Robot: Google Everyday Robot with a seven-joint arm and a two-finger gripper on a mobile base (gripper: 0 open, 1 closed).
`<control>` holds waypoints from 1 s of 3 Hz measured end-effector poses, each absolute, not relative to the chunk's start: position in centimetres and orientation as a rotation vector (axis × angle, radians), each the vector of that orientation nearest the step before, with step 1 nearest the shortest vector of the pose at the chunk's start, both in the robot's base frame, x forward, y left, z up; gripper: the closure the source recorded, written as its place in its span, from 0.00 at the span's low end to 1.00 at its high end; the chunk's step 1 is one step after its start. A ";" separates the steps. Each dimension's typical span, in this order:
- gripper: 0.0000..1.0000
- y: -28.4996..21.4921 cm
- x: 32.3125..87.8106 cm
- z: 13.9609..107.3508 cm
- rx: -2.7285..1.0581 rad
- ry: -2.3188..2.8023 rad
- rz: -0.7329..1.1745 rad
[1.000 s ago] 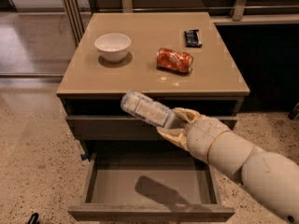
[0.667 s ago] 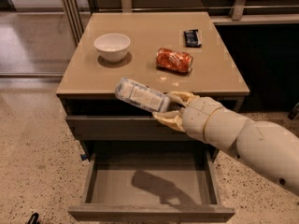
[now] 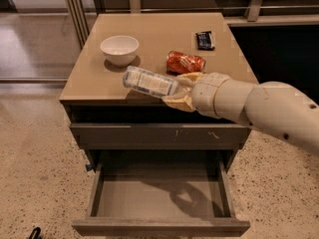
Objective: Pick blue plastic bottle from middle drawer and place on counter
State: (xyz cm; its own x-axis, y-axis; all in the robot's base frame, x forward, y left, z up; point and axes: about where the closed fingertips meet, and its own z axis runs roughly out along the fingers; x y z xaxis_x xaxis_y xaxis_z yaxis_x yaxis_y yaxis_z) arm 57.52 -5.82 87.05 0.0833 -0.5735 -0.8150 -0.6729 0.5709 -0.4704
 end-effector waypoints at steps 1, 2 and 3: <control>1.00 -6.4 59.7 86.0 -1.072 1.637 0.105; 1.00 -7.0 62.0 84.7 -1.033 1.696 0.094; 1.00 -7.0 62.0 85.1 -1.032 1.697 0.094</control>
Offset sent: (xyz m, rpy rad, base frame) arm 0.0768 -0.0255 -0.0438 0.0087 0.1395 -0.1543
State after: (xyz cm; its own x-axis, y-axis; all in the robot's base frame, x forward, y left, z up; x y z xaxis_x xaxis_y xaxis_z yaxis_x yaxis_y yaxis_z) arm 62.00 -6.97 85.12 -0.0268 -0.5798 -0.8143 -0.6659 0.6179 -0.4180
